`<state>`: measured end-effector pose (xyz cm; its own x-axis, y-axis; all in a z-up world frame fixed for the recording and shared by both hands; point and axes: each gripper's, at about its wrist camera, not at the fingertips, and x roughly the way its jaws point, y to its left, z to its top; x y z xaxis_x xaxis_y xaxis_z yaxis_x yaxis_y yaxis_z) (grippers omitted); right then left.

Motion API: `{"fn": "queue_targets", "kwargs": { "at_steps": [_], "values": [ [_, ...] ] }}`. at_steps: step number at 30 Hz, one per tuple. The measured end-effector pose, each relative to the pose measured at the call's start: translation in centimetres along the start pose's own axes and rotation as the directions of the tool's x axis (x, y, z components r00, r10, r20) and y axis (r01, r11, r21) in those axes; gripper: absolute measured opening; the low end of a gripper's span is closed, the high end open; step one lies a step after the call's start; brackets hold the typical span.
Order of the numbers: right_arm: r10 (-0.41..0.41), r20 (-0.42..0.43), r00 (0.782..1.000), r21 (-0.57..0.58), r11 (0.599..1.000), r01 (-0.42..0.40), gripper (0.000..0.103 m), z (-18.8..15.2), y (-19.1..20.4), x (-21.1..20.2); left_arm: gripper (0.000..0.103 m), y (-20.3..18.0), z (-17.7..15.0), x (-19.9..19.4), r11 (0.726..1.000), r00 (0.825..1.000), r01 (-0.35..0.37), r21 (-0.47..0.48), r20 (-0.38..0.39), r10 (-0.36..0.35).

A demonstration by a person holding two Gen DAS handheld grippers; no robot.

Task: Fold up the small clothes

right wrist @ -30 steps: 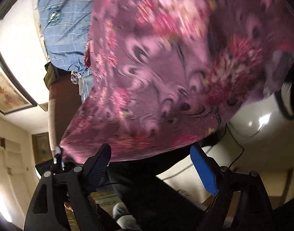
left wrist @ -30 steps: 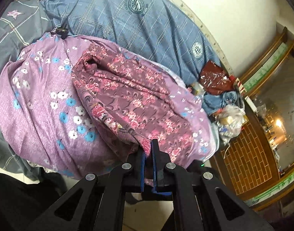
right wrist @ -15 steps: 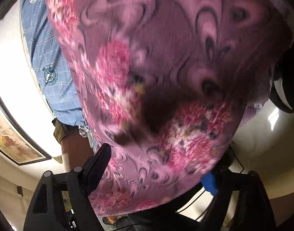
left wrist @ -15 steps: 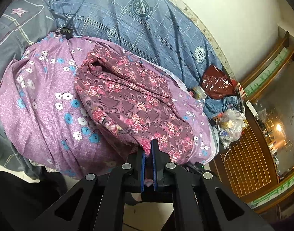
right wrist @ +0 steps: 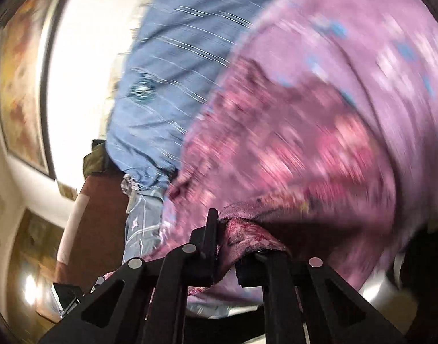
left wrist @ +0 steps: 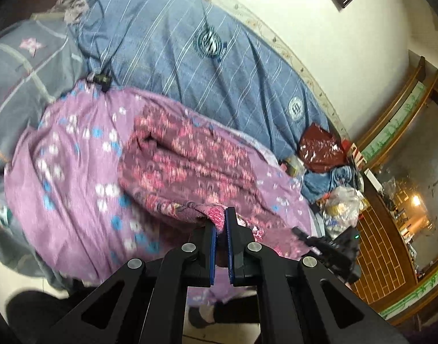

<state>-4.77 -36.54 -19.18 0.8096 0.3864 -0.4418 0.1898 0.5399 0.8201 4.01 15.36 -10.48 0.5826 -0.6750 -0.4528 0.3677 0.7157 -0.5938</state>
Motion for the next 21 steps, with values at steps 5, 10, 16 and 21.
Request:
{"fn": "queue_targets", "kwargs": {
  "at_steps": [5, 10, 16, 21],
  "values": [
    [0.001, 0.053, 0.999, -0.148, 0.989, 0.006, 0.009, 4.6, 5.5, 1.7, 0.003, 0.2, 3.6, 0.5, 0.999, 0.999, -0.015, 0.041, 0.043, 0.013],
    [-0.005, 0.082, 0.997, -0.275, 0.961, 0.027, 0.009, 7.2, 9.1, 3.4, 0.004, 0.3, 6.7, 2.0, 0.994, 0.997, -0.054, 0.097, 0.060, 0.048],
    [-0.016, 0.089, 0.996, -0.331, 0.943, 0.045, 0.009, 10.4, 11.4, 7.4, 0.004, 0.6, 10.3, 5.8, 0.987, 0.994, -0.102, 0.127, 0.053, 0.096],
    [-0.044, 0.071, 0.997, -0.348, 0.935, 0.066, 0.009, 14.4, 11.7, 12.1, 0.004, 1.9, 14.3, 11.0, 0.982, 0.991, -0.133, 0.137, 0.054, 0.126]
  ]
}}
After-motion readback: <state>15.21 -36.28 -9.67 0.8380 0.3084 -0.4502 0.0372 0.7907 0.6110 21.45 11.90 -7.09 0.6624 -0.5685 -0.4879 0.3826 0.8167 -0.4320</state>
